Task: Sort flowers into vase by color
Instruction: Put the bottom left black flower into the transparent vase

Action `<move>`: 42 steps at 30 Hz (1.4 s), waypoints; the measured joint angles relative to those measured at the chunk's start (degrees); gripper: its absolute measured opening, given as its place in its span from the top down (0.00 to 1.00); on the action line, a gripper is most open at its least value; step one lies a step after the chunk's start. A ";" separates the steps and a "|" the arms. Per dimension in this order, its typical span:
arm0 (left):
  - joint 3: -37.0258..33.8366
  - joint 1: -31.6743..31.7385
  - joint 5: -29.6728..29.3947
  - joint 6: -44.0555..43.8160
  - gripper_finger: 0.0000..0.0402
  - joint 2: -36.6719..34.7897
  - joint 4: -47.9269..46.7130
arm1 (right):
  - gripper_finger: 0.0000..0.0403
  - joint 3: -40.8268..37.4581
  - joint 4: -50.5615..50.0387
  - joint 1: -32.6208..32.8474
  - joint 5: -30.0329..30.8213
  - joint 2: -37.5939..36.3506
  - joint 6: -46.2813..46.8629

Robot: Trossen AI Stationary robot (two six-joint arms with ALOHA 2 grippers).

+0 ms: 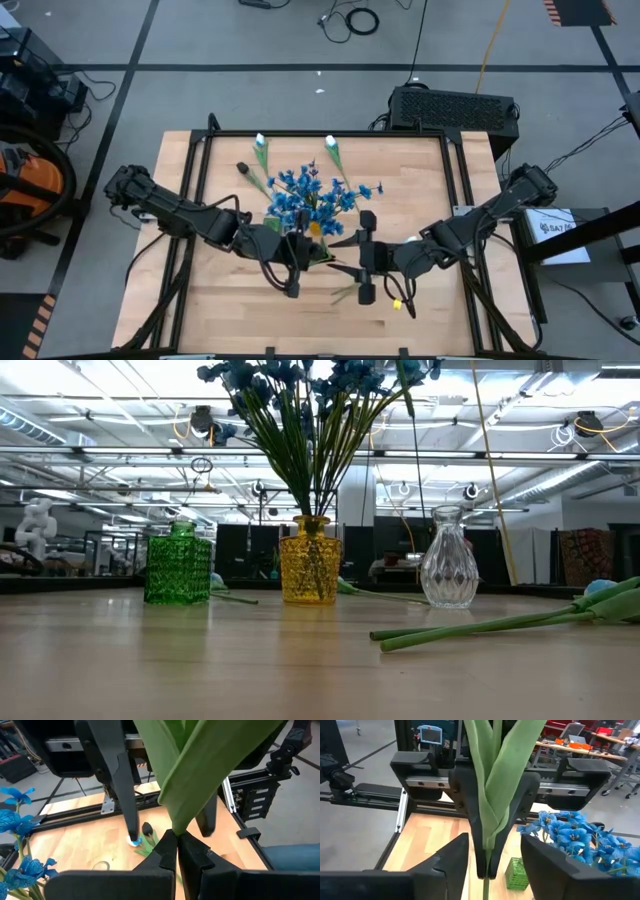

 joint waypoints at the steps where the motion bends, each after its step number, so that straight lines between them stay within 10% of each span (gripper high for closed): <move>1: 0.00 0.00 -0.02 0.00 0.98 0.00 -0.22 | 0.59 0.00 0.12 -0.24 -0.34 0.00 0.02; 15: 0.05 0.04 -0.04 0.00 0.98 0.00 -0.18 | 0.97 0.00 1.38 -0.82 -2.78 0.00 -0.41; 42: 0.07 -7.10 -7.04 -1.56 0.87 -5.26 -12.23 | 0.99 -1.31 -7.49 7.60 8.16 -8.84 -0.84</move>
